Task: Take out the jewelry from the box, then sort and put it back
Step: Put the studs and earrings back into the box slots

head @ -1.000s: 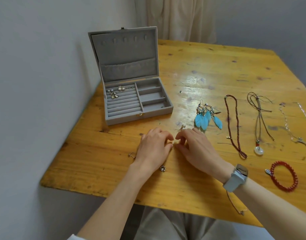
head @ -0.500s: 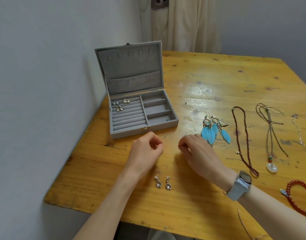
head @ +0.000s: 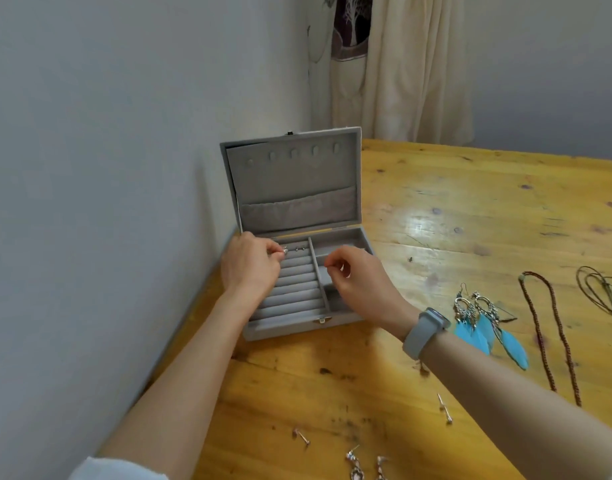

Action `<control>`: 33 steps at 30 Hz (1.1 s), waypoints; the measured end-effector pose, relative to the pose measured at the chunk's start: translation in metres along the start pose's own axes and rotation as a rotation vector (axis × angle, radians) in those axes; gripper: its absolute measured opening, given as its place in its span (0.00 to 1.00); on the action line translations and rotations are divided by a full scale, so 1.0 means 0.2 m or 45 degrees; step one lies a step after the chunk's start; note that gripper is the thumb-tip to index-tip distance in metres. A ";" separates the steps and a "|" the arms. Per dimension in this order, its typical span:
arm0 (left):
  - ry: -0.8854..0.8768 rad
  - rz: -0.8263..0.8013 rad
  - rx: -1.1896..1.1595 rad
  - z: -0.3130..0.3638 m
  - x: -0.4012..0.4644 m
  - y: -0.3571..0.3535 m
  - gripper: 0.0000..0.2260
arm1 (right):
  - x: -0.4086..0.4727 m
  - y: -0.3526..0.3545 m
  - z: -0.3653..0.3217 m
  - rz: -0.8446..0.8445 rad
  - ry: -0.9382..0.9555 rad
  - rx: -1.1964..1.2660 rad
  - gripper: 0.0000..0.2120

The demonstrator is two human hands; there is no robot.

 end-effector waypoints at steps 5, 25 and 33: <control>-0.015 -0.057 0.256 -0.01 0.04 -0.04 0.09 | 0.09 -0.04 0.02 0.008 -0.049 0.053 0.08; -0.244 0.242 0.399 -0.05 -0.09 -0.06 0.08 | 0.29 -0.24 -0.05 0.002 0.123 -0.094 0.04; -0.269 0.298 0.360 -0.07 -0.10 -0.09 0.10 | 0.28 -0.27 -0.06 0.006 0.219 -0.221 0.04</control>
Point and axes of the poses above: each hand's wrist, its own x-axis towards the middle knuckle, its own y-axis out of the back of the hand, z = x × y, the point moved 4 cm from there along x, towards the middle knuckle, and after that the axes turned 2 degrees about -y, right-handed, at the moved point
